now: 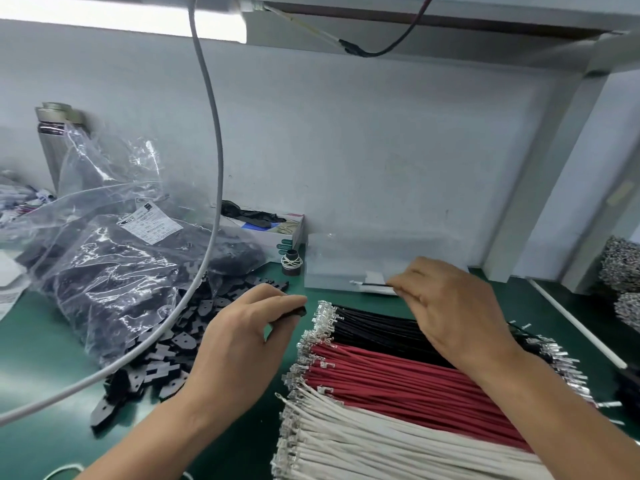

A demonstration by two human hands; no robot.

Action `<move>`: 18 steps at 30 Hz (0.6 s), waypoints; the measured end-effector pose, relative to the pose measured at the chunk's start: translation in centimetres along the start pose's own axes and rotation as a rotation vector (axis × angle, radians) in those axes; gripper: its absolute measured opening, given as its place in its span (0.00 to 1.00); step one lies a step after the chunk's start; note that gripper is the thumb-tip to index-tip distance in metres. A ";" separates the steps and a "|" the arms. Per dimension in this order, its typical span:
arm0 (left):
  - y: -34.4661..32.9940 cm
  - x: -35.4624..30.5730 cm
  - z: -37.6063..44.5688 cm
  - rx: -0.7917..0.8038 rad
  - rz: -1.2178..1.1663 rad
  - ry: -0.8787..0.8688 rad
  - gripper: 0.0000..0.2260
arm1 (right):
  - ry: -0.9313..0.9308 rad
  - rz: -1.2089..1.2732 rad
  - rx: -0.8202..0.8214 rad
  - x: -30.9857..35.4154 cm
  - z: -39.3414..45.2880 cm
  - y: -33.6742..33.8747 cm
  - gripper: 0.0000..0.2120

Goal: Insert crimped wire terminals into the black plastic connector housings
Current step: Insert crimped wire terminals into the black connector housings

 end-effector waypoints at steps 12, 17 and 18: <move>-1.4 -1.3 -0.8 0.122 -0.420 0.044 0.13 | -0.031 0.257 -0.330 2.9 -6.9 3.0 0.06; -1.7 -2.0 -1.3 0.141 -0.474 0.059 0.11 | -0.048 0.341 -0.330 3.6 -6.9 3.2 0.08; -1.7 -2.0 -1.3 0.140 -0.483 0.063 0.12 | -0.053 0.350 -0.335 3.6 -6.9 3.3 0.08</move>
Point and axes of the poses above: each hand's wrist, its own z-axis towards the middle knuckle, its own y-axis out of the back of the hand, x = y × z, the point moved 9 cm from there along z, towards the middle knuckle, and after that the axes turned 4 degrees about y, right-handed, at the moved point
